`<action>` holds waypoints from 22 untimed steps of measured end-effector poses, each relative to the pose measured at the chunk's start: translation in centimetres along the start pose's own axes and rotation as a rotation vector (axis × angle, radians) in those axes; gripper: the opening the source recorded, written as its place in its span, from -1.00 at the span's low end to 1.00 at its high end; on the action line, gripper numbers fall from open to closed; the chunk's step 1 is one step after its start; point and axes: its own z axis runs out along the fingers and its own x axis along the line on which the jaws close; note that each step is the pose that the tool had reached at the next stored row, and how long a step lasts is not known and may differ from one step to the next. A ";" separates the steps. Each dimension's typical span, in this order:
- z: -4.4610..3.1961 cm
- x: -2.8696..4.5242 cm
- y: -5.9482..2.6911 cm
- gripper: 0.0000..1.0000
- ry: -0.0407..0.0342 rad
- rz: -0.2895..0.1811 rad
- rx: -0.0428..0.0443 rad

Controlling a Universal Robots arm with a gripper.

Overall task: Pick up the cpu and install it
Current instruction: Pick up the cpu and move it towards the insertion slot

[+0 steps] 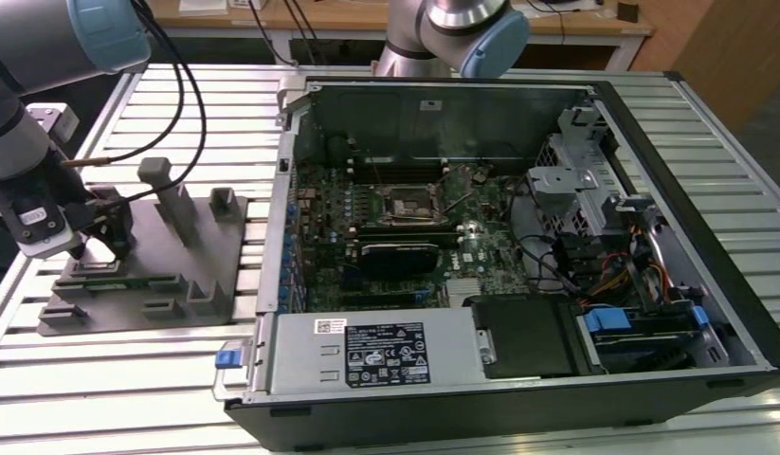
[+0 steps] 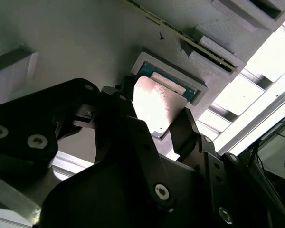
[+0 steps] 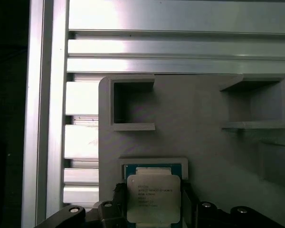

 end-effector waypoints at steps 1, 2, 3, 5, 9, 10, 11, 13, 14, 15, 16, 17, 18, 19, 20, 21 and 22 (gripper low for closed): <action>0.01 -0.01 0.00 0.08 -0.0001 0.000 -0.0001; 0.01 -0.02 0.01 0.08 -0.0001 0.000 -0.0001; 0.01 -0.02 0.01 0.08 -0.0003 0.000 -0.0001; 0.00 -0.03 0.00 0.11 -0.0001 0.000 -0.0001; -0.04 -0.04 0.01 0.23 0.0000 0.000 0.0000; -0.06 -0.04 0.00 0.23 -0.0001 0.000 0.0000; -0.09 -0.03 0.00 0.23 0.0000 0.000 0.0000; -0.14 -0.04 0.01 0.23 0.0000 0.000 0.0000; -0.17 -0.04 0.01 0.23 -0.0001 0.000 -0.0001; -0.20 -0.03 0.01 0.23 0.0000 0.000 0.0000; -0.21 -0.04 0.01 0.23 -0.0002 0.000 -0.0001; -0.21 -0.04 0.01 0.23 -0.0003 0.000 -0.0002; -0.22 -0.04 0.01 0.23 -0.0002 0.000 -0.0001; -0.24 -0.02 0.01 0.23 -0.0001 0.000 0.0000; -0.27 -0.01 0.01 0.23 -0.0001 0.000 0.0001; -0.28 -0.01 0.01 0.23 -0.0004 0.000 0.0000; -0.30 0.00 0.01 0.23 -0.0005 0.000 0.0000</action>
